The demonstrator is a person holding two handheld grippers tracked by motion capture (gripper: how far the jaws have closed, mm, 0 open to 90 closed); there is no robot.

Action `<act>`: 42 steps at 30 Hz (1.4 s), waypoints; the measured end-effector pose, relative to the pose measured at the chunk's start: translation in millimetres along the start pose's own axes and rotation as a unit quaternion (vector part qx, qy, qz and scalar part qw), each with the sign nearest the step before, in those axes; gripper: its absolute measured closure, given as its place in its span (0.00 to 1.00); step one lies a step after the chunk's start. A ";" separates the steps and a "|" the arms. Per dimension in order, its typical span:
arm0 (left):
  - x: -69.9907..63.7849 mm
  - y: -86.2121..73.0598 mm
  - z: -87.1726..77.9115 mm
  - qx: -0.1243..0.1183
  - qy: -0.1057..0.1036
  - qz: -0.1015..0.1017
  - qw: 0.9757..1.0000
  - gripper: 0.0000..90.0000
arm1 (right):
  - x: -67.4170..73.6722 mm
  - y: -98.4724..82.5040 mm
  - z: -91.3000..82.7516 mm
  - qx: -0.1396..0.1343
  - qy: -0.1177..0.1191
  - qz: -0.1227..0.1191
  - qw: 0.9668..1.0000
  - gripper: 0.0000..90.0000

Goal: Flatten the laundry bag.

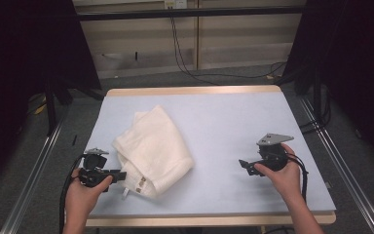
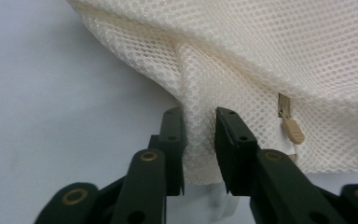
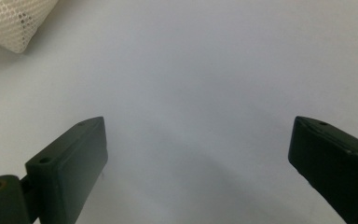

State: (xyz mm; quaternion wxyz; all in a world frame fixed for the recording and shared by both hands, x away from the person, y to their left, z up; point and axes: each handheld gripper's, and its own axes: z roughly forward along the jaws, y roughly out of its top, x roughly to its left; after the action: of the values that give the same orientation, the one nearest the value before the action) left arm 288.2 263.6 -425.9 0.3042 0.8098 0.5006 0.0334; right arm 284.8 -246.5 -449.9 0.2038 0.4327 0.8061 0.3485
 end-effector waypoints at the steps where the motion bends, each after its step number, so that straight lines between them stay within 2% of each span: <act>1: 0.0 0.0 0.0 0.000 0.000 0.000 1.000 0.85 | 0.0 0.0 0.0 0.000 0.000 0.000 1.000 0.04; 2: -1.5 1.6 -2.2 0.004 0.002 -0.004 1.000 0.91 | 1.0 0.4 0.0 0.003 0.002 0.005 1.000 0.04; 4: -3.8 4.4 -3.2 0.006 -0.001 0.000 1.000 0.95 | 0.4 0.6 1.2 0.000 0.002 -0.001 1.000 0.05; 7: -6.7 7.1 -4.4 0.001 0.002 -0.003 1.000 0.96 | 1.2 1.3 1.3 0.000 0.005 0.001 1.000 0.05; 8: -7.6 9.5 -6.9 0.002 0.011 -0.002 1.000 0.96 | 1.5 1.5 1.0 0.002 0.006 0.001 1.000 0.05; 10: -6.6 11.1 -8.7 -0.001 0.002 -0.005 1.000 0.96 | 1.8 1.5 1.0 0.003 0.008 0.002 1.000 0.05; 12: -5.5 11.4 -9.2 -0.003 0.003 -0.009 1.000 0.96 | 1.3 1.4 1.1 0.004 0.006 0.000 1.000 0.05; 13: -3.8 11.3 -9.4 -0.005 -0.001 -0.012 1.000 0.96 | 1.3 1.4 1.1 0.004 0.006 0.000 1.000 0.05; 14: 0.0 10.6 -9.7 -0.006 -0.019 -0.019 1.000 0.96 | 0.1 0.9 1.1 0.002 0.006 -0.001 1.000 0.05; 16: 1.5 10.6 -11.4 -0.016 -0.026 -0.026 0.999 0.96 | -0.2 0.7 1.0 0.002 0.006 0.000 1.000 0.05; 19: 2.7 11.7 -13.5 -0.018 -0.027 -0.022 0.999 0.96 | -0.1 0.1 1.4 0.005 0.004 0.003 1.000 0.04; 21: 2.1 13.2 -13.8 -0.022 -0.031 -0.026 0.999 0.96 | 0.1 0.2 2.2 0.005 0.006 0.003 1.000 0.05; 23: 2.2 14.5 -14.6 -0.018 -0.028 -0.018 0.999 0.96 | 0.5 0.5 2.7 0.003 0.007 -0.001 1.000 0.04; 25: 0.2 17.1 -15.3 -0.027 -0.044 -0.020 0.998 0.96 | 0.5 0.8 2.4 0.001 0.007 -0.003 1.000 0.05; 31: -6.6 26.5 -11.3 -0.041 -0.055 -0.013 0.998 0.96 | 0.6 1.1 0.7 -0.002 0.003 0.000 1.000 0.05; 34: -9.0 30.5 -8.7 -0.038 -0.058 -0.005 0.998 0.96 | 1.2 1.1 1.2 -0.002 0.008 0.000 1.000 0.05; 36: -12.1 33.7 -6.1 -0.041 -0.063 -0.006 0.997 0.96 | 1.7 1.2 1.3 -0.001 0.011 0.001 1.000 0.05; 42: -22.3 49.6 3.4 -0.048 -0.087 -0.002 0.995 0.96 | 2.2 1.4 1.7 0.000 0.011 0.000 1.000 0.05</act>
State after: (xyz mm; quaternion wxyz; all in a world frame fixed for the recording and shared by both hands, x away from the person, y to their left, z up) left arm 317.5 227.9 -397.0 0.3855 0.7931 0.4714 -0.0140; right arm 285.4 -243.5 -450.1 0.1950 0.4288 0.8080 0.3538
